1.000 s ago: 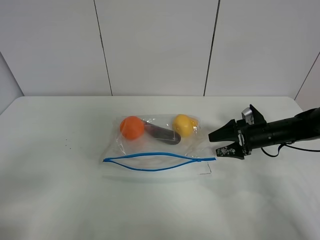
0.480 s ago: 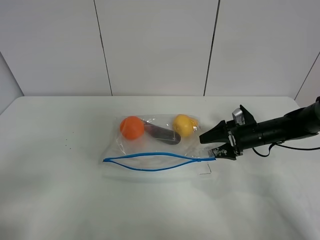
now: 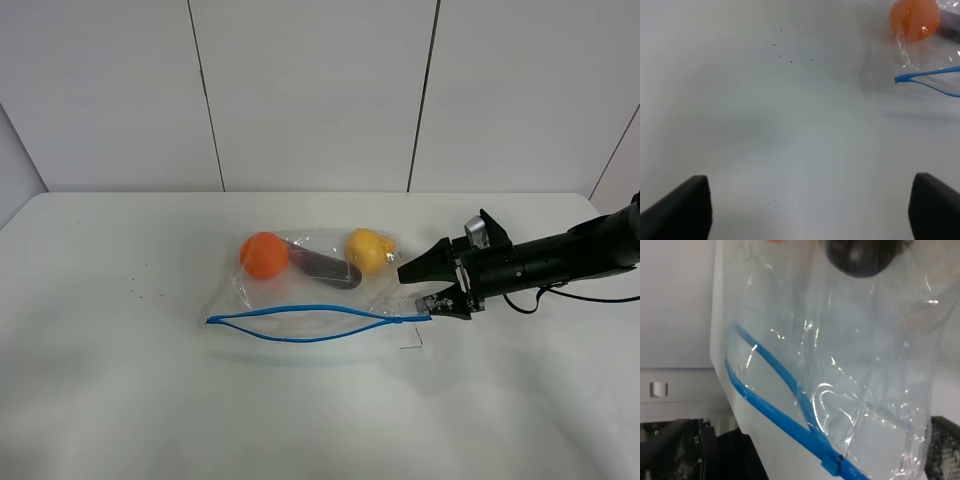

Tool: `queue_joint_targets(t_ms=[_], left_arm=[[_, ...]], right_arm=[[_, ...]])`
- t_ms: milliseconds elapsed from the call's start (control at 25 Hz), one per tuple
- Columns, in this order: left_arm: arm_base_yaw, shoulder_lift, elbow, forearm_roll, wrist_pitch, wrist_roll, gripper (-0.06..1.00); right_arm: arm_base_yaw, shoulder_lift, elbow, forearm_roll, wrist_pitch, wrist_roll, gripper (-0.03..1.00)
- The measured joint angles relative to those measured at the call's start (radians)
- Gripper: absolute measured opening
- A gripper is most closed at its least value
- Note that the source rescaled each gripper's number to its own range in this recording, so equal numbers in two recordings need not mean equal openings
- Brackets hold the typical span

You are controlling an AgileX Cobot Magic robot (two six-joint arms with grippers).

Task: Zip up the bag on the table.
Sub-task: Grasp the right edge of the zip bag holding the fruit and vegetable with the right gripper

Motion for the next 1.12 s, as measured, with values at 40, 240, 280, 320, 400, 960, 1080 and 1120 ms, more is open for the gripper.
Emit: queue_joint_targets(t_ms=[40, 240, 280, 320, 400, 960, 1080, 1120], left_arm=[[0.000, 0.000, 0.000, 0.000, 0.000, 0.000, 0.85], [0.000, 0.000, 0.000, 0.000, 0.000, 0.000, 0.85], [0.000, 0.000, 0.000, 0.000, 0.000, 0.000, 0.85], [0.000, 0.000, 0.000, 0.000, 0.000, 0.000, 0.85], [0.000, 0.000, 0.000, 0.000, 0.000, 0.000, 0.85], [0.000, 0.000, 0.000, 0.000, 0.000, 0.000, 0.85], [0.000, 0.000, 0.000, 0.000, 0.000, 0.000, 0.85], [0.000, 0.000, 0.000, 0.000, 0.000, 0.000, 0.85]], right_arm=[[0.000, 0.000, 0.000, 0.000, 0.000, 0.001, 1.00], [0.000, 0.000, 0.000, 0.000, 0.002, 0.004, 1.00], [0.000, 0.000, 0.000, 0.000, 0.004, 0.007, 1.00], [0.000, 0.000, 0.000, 0.000, 0.005, 0.008, 1.00], [0.000, 0.000, 0.000, 0.000, 0.006, 0.010, 1.00], [0.043, 0.000, 0.000, 0.000, 0.015, 0.010, 1.00], [0.044, 0.000, 0.000, 0.004, 0.007, 0.010, 1.00], [0.044, 0.000, 0.000, 0.005, 0.004, 0.010, 1.00]])
